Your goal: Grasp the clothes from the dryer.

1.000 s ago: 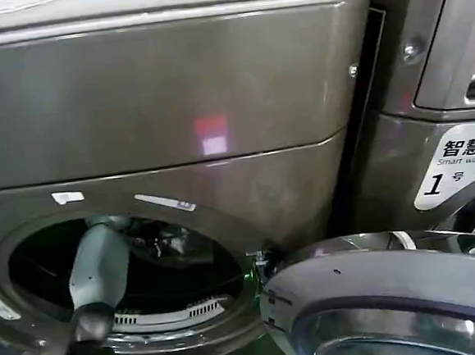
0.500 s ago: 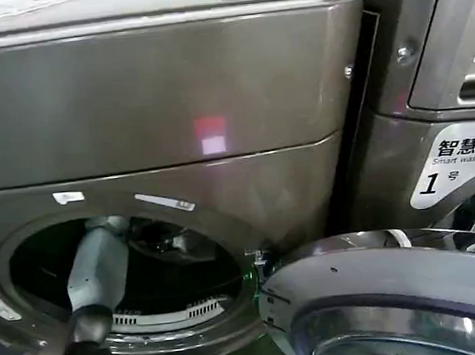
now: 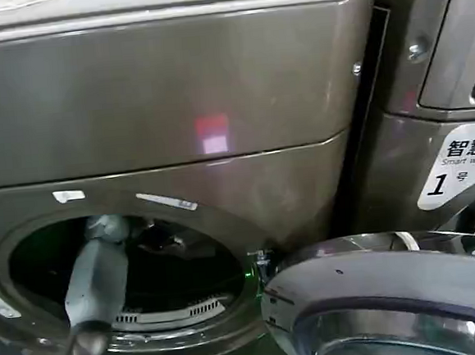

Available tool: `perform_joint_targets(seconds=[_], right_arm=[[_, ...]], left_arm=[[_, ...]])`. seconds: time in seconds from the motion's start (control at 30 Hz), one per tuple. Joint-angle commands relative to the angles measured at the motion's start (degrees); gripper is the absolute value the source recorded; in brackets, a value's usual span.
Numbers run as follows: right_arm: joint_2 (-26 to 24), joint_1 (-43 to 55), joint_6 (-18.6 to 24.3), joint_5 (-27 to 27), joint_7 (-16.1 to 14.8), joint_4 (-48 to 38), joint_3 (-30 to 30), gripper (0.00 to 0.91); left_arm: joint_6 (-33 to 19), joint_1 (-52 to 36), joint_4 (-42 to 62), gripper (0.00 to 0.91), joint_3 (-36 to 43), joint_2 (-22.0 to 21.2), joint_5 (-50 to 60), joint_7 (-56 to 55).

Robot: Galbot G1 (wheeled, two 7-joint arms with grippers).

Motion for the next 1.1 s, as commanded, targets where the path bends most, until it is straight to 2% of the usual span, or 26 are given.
perform_joint_targets(seconds=[0.03,0.2,0.27,0.37,0.43,0.47,0.53,0.57,0.6,0.63,0.67,1.1], right_arm=[[0.1,0.0,0.5,-0.7,-0.1,0.0,-0.3,0.907],[-0.2,0.3,0.2,-1.5,0.0,0.0,-0.6,0.907],[-0.2,0.6,0.3,-1.6,0.3,0.2,-1.0,0.907],[-0.1,0.7,0.4,-1.6,0.5,0.6,-1.4,0.907],[-0.2,0.8,0.2,-1.5,0.7,0.8,-1.5,0.907],[-0.1,0.8,-0.4,-1.5,0.7,1.2,-1.3,0.907],[-0.2,0.9,-4.1,-0.8,1.7,2.6,-0.7,0.907],[-0.2,0.8,-4.5,-0.3,2.4,2.8,-0.6,0.907],[-0.2,0.8,-4.2,-0.2,2.5,2.6,-0.7,0.907],[-0.3,0.7,0.1,0.1,2.6,1.8,-1.1,0.907],[-0.3,0.5,1.8,-0.3,2.7,0.9,-1.3,0.907],[0.7,0.2,2.0,-0.6,2.1,1.2,-1.3,0.907]], left_arm=[[7.2,2.1,-8.8,0.0,0.4,-2.6,-7.4,-18.3],[16.4,4.0,-12.8,0.0,0.1,-4.7,-18.1,-33.0],[20.3,5.2,-15.1,0.0,0.3,-5.4,-25.8,-40.1],[22.4,6.7,-17.2,0.0,0.1,-6.5,-37.8,-48.9],[22.6,7.9,-18.2,0.0,0.4,-7.0,-44.5,-52.3],[21.2,8.6,-18.7,0.0,0.8,-7.3,-46.1,-56.6],[20.6,9.2,-19.0,0.0,1.3,-7.7,-48.9,-60.0],[20.7,9.6,-19.5,0.0,1.3,-8.2,-50.2,-61.4],[20.7,9.9,-19.8,0.0,1.3,-8.4,-50.6,-61.9],[20.6,10.2,-20.1,0.0,1.5,-8.5,-51.0,-62.3],[20.5,10.6,-20.6,0.0,1.8,-8.6,-51.3,-63.0],[20.6,11.5,-21.8,0.0,1.9,-9.2,-54.9,-65.9]])
